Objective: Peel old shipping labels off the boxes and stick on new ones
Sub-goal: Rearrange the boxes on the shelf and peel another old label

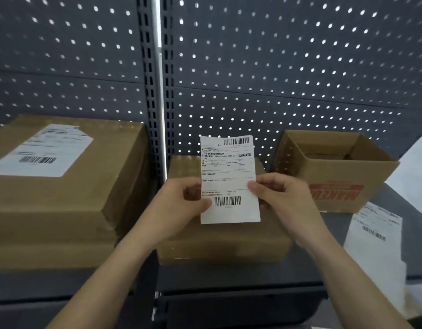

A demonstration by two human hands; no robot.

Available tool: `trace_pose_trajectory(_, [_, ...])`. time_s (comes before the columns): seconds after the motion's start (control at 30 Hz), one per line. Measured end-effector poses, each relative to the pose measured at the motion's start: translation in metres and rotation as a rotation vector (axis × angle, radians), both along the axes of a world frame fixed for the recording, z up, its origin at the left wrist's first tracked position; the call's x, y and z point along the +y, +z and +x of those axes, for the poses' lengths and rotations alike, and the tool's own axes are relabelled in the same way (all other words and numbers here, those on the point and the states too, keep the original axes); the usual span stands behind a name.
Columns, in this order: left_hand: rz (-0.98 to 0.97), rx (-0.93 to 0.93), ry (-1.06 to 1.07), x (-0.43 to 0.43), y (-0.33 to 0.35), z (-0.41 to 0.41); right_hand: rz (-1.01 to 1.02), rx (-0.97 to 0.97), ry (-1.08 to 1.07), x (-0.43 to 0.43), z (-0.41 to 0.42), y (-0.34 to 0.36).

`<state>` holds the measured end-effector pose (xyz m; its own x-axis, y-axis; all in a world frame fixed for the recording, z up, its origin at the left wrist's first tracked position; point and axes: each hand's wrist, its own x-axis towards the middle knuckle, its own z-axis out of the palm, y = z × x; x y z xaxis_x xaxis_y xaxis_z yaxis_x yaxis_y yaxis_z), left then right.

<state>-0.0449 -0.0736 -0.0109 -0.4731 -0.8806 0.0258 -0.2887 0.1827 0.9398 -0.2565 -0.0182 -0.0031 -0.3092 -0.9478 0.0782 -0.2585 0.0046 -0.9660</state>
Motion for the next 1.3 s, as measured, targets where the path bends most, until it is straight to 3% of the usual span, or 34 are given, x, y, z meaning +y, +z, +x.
trace_pose_trajectory(0.13, [-0.105,-0.12,-0.013,-0.008,-0.001,-0.005,0.059,0.013,0.037,-0.005,-0.008,-0.001])
trace_pose_trajectory(0.37, [-0.121,-0.203,0.079,-0.019,-0.009,-0.005,0.101,0.093,0.14,-0.017,-0.017,-0.006])
trace_pose_trajectory(0.83, [-0.137,-0.179,0.061,-0.016,-0.012,-0.006,0.157,0.287,0.168,-0.024,-0.018,-0.013])
trace_pose_trajectory(1.3, [-0.169,-0.237,0.102,-0.016,-0.02,-0.01,0.151,0.354,0.145,-0.025,-0.019,-0.021])
